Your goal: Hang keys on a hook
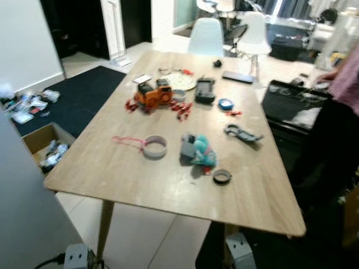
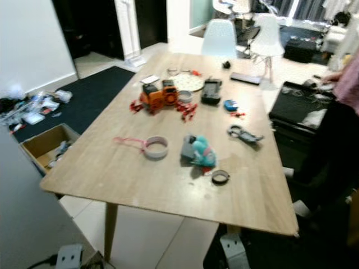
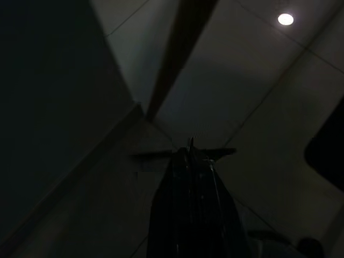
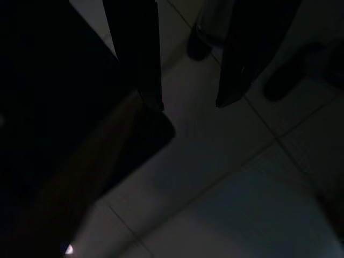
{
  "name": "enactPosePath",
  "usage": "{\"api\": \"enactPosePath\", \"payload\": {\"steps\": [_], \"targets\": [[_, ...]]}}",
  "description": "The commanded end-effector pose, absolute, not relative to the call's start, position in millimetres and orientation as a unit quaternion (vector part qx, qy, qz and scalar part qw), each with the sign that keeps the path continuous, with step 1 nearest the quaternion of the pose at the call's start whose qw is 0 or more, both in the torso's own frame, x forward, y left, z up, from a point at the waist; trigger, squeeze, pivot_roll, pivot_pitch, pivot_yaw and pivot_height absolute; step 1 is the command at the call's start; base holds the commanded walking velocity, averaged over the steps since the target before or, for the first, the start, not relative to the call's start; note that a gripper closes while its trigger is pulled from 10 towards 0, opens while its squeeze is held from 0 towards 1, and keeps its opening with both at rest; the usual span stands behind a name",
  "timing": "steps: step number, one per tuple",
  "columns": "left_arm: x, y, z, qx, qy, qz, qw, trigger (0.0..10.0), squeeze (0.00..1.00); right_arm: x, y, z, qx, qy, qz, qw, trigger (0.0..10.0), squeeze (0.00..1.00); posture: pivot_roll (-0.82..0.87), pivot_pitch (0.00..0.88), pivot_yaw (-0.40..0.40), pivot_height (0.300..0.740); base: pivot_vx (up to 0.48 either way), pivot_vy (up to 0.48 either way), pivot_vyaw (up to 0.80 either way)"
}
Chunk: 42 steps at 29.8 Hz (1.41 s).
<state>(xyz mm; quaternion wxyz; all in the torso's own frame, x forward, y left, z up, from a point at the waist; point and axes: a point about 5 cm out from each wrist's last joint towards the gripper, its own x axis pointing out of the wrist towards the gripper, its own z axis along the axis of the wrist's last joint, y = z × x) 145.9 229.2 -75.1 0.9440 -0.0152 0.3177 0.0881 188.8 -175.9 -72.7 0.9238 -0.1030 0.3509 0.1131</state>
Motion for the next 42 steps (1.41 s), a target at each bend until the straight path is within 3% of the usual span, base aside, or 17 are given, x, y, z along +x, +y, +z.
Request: {"api": "enactPosePath", "payload": {"steps": [1,16,42], "targets": [[141,233,-76,-0.011,0.323,0.092,0.942,10.0,0.0,187,-175,-73,-0.108,0.351,0.119,0.922,10.0,0.0,0.07,0.033,-0.055,0.74,0.0,0.0,0.8],[143,230,-79,-0.027,0.333,0.098,0.937,10.0,0.0,195,-170,-68,-0.099,0.328,0.124,0.931,10.0,0.0,0.07,0.03,-0.059,0.74,0.0,0.0,0.8],[146,225,-79,-0.032,0.335,0.08,0.938,10.0,0.0,205,-178,-62,-0.048,0.309,0.039,0.949,10.0,0.0,0.08,0.022,-0.062,0.74,0.0,0.0,0.8]]}}
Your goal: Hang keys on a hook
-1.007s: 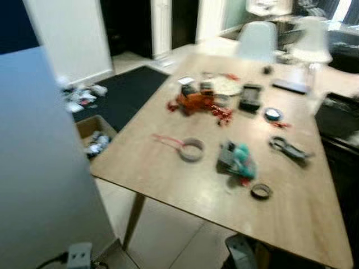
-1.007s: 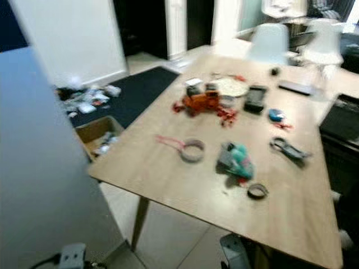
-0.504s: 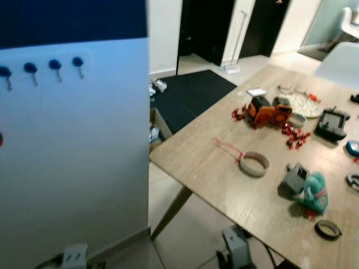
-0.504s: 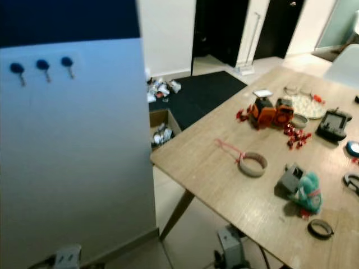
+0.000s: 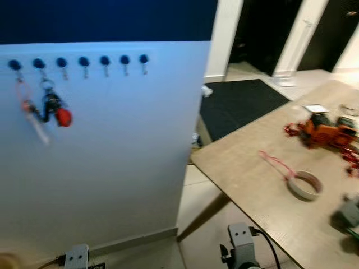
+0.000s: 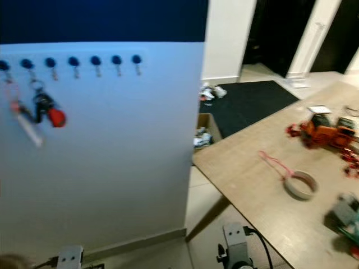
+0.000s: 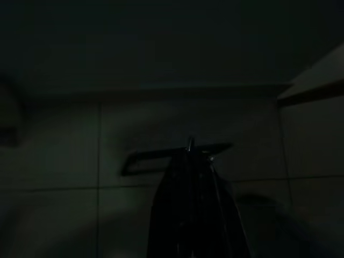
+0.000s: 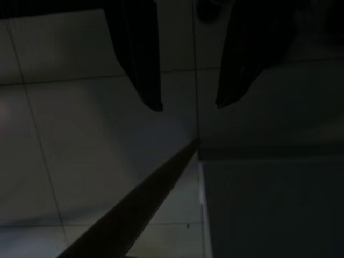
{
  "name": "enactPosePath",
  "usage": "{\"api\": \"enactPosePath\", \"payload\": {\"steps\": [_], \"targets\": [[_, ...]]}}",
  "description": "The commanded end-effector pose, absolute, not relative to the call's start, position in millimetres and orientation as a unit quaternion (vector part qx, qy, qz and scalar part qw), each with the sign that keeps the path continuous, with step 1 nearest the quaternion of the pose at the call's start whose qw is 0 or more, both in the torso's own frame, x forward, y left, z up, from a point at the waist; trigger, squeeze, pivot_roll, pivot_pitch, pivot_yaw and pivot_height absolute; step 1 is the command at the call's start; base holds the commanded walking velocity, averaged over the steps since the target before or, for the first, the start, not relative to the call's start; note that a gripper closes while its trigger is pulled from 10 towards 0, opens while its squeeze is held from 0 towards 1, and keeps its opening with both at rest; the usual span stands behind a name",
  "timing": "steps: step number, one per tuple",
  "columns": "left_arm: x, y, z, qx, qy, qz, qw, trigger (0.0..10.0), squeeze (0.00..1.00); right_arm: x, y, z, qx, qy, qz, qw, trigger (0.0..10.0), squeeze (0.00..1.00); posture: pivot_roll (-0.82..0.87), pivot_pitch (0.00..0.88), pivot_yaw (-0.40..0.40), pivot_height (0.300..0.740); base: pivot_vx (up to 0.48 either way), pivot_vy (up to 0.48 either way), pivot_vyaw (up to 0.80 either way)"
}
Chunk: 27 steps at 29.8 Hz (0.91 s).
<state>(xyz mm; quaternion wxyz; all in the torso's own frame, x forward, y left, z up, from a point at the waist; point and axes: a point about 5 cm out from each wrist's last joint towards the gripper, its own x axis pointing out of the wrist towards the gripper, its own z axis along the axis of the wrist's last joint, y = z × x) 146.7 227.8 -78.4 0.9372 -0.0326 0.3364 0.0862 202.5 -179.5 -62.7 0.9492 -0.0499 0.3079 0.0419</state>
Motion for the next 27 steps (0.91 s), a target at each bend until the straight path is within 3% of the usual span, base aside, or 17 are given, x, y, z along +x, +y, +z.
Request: {"api": "enactPosePath", "payload": {"steps": [1,9,21,27], "targets": [[147,225,-78,-0.031,0.332,0.078,0.939,10.0,0.0,205,-179,-62,-0.051,0.309,0.038,0.949,10.0,0.0,0.08,0.023,-0.062,0.74,0.0,0.0,0.8],[159,225,-73,0.009,0.318,0.083,0.944,10.0,0.0,205,-183,-62,-0.043,0.314,0.015,0.948,10.0,0.0,0.08,0.023,-0.061,0.74,0.0,0.0,0.17],[164,220,-73,-0.011,0.323,0.081,0.943,10.0,0.0,204,-183,-64,-0.043,0.322,0.013,0.946,10.0,0.0,0.08,0.028,-0.065,0.74,0.0,0.0,0.0],[167,217,-71,-0.008,0.311,0.076,0.947,10.0,0.0,204,-180,-64,-0.034,0.323,0.026,0.945,10.0,0.0,0.08,0.027,-0.065,0.74,0.0,0.356,0.0]]}}
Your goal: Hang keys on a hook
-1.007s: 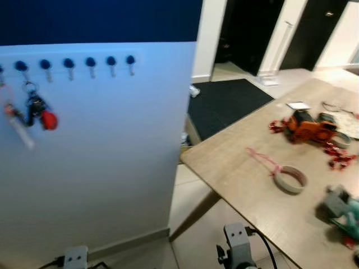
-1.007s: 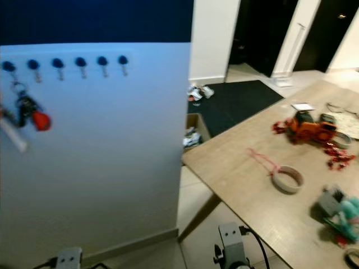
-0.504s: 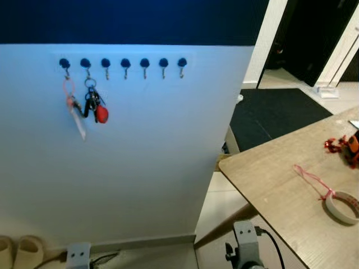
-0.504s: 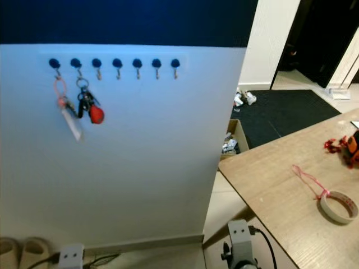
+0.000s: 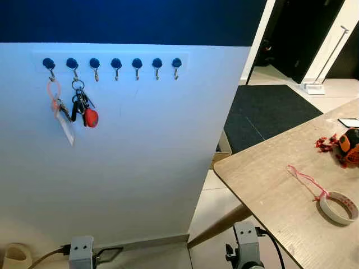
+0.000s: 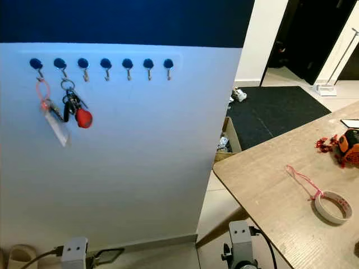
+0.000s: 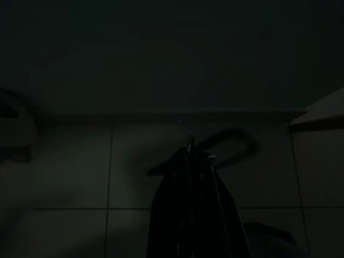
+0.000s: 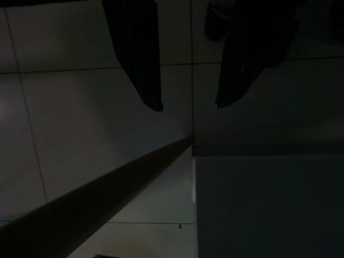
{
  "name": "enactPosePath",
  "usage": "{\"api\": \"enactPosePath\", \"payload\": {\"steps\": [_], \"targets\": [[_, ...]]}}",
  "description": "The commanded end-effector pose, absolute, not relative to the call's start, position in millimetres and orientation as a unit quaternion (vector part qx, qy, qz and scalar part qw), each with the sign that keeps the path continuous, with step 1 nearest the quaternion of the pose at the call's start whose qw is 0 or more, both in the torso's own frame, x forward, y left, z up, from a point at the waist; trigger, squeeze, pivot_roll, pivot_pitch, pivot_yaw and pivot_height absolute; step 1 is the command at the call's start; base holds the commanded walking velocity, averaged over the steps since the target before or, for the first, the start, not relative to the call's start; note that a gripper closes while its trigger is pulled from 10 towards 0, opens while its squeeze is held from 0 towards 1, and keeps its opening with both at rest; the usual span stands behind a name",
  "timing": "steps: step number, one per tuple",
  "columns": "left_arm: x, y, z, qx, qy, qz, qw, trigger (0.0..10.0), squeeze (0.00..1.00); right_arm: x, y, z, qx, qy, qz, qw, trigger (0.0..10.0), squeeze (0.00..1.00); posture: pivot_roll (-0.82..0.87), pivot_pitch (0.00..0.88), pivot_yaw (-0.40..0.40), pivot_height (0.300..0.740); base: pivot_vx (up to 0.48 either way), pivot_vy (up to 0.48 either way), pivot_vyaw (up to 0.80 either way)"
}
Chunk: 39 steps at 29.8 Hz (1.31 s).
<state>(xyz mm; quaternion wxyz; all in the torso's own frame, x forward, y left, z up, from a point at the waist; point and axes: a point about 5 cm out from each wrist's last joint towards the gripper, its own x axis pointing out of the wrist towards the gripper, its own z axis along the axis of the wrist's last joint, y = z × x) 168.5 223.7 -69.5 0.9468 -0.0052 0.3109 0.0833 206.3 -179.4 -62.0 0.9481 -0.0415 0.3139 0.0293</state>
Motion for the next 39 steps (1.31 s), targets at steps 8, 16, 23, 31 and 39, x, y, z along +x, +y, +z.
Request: {"api": "enactPosePath", "payload": {"steps": [8,16,23,31,39], "targets": [[168,214,-70,-0.01,0.302,0.074,0.95,10.0,0.0,205,-176,-64,-0.037,0.324,0.035,0.945,10.0,0.0,0.08,0.026,-0.069,0.74,0.0,0.478,0.0],[172,214,-65,-0.011,0.276,0.074,0.958,10.0,0.0,205,-175,-64,-0.041,0.325,0.045,0.944,10.0,0.0,0.08,0.026,-0.069,0.74,0.0,0.348,0.0],[173,216,-61,-0.004,0.26,0.071,0.963,10.0,0.0,204,-173,-65,-0.044,0.327,0.052,0.943,10.0,0.0,0.08,0.026,-0.069,0.74,0.0,0.0,0.0],[172,213,-61,0.002,0.257,0.06,0.965,10.0,0.0,204,-172,-65,-0.045,0.327,0.055,0.942,10.0,0.0,0.09,0.025,-0.07,0.74,0.0,-0.48,0.0],[172,215,-60,-0.01,0.258,0.087,0.962,10.0,0.0,204,-171,-65,-0.047,0.327,0.059,0.942,10.0,0.0,0.09,0.024,-0.071,0.74,0.0,-0.337,0.0]]}}
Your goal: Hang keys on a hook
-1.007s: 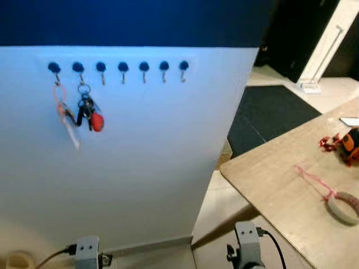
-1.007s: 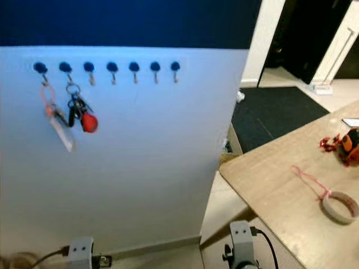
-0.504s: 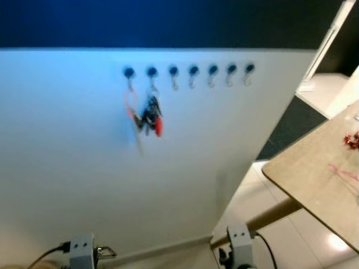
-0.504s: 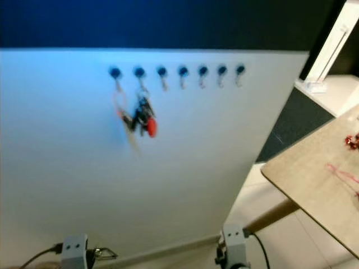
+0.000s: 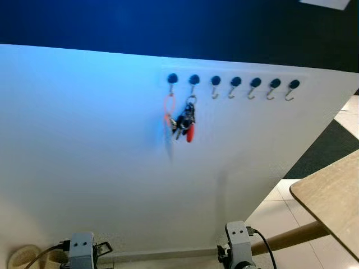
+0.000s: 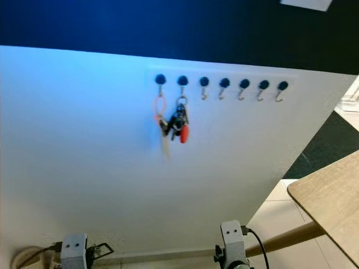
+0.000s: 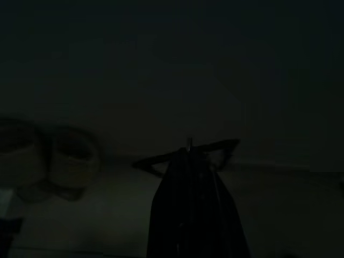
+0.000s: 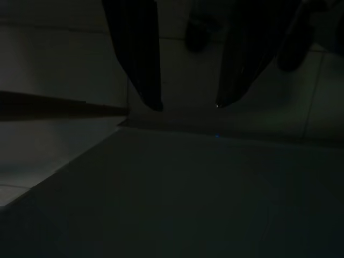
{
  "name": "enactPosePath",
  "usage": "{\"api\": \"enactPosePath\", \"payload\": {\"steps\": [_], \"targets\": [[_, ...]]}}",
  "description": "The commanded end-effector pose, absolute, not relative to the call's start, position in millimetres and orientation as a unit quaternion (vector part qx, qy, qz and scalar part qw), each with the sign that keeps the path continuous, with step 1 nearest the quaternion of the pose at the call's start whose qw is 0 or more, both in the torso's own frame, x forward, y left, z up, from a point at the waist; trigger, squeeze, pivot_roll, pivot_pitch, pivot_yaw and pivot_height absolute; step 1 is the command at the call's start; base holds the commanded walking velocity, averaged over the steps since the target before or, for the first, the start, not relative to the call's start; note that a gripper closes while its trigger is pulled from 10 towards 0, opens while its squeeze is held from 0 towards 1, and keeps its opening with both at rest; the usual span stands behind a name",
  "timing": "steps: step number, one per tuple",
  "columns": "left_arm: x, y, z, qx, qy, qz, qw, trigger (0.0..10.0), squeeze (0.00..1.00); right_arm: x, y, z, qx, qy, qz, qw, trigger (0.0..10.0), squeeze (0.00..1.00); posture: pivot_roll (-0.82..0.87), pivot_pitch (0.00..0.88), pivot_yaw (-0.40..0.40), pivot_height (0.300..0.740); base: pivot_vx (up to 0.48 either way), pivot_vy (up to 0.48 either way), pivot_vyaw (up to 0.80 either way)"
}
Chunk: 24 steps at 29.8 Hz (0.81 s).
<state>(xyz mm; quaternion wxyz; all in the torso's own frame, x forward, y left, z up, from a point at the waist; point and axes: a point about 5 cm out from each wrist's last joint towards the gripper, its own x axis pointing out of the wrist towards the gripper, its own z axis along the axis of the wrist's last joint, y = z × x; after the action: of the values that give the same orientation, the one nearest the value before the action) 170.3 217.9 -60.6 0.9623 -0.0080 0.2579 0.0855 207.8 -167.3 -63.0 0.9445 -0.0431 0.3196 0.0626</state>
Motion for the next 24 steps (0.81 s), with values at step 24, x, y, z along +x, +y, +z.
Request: {"api": "enactPosePath", "payload": {"steps": [24], "targets": [[174.6,215.8,-59.5,0.003,0.26,0.083,0.962,10.0,0.0,204.6,-162.8,-64.7,-0.072,0.322,0.1,0.939,10.0,0.0,0.09,0.016,-0.07,0.74,0.0,0.0,0.53]]}}
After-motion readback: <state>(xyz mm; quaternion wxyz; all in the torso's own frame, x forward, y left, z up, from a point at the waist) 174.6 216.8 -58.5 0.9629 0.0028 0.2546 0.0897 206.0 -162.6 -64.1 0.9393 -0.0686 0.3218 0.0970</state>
